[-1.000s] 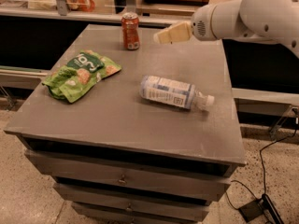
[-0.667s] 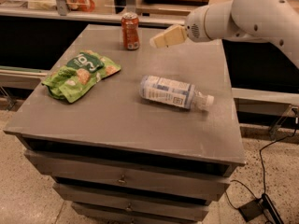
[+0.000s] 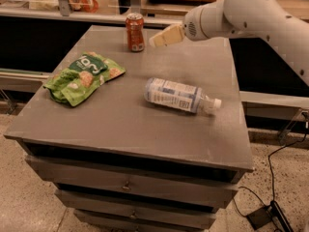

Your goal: Move coke can near blue plastic bottle

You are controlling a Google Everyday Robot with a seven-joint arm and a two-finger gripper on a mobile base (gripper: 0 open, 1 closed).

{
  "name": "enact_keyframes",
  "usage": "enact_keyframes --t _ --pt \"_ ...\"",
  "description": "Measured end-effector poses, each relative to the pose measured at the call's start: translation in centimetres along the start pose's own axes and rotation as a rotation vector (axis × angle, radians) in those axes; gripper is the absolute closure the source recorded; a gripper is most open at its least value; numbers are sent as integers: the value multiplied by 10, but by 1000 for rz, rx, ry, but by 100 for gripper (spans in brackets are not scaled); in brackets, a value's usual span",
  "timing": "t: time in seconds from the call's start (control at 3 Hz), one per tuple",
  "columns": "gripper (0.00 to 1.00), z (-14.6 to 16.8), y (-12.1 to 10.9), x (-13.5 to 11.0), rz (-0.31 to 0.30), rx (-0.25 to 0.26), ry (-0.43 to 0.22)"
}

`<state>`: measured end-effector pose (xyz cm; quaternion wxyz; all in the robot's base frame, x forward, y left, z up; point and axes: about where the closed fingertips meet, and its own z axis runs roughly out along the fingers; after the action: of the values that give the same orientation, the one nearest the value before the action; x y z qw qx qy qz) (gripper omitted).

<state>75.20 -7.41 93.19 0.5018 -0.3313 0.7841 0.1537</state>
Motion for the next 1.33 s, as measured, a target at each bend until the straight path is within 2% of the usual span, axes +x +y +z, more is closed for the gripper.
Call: enact_keyframes --t 0.67,1.33 --pt "0 37 -4 -5 78 52 -1" --pt "0 82 10 -21 83 5 -65"
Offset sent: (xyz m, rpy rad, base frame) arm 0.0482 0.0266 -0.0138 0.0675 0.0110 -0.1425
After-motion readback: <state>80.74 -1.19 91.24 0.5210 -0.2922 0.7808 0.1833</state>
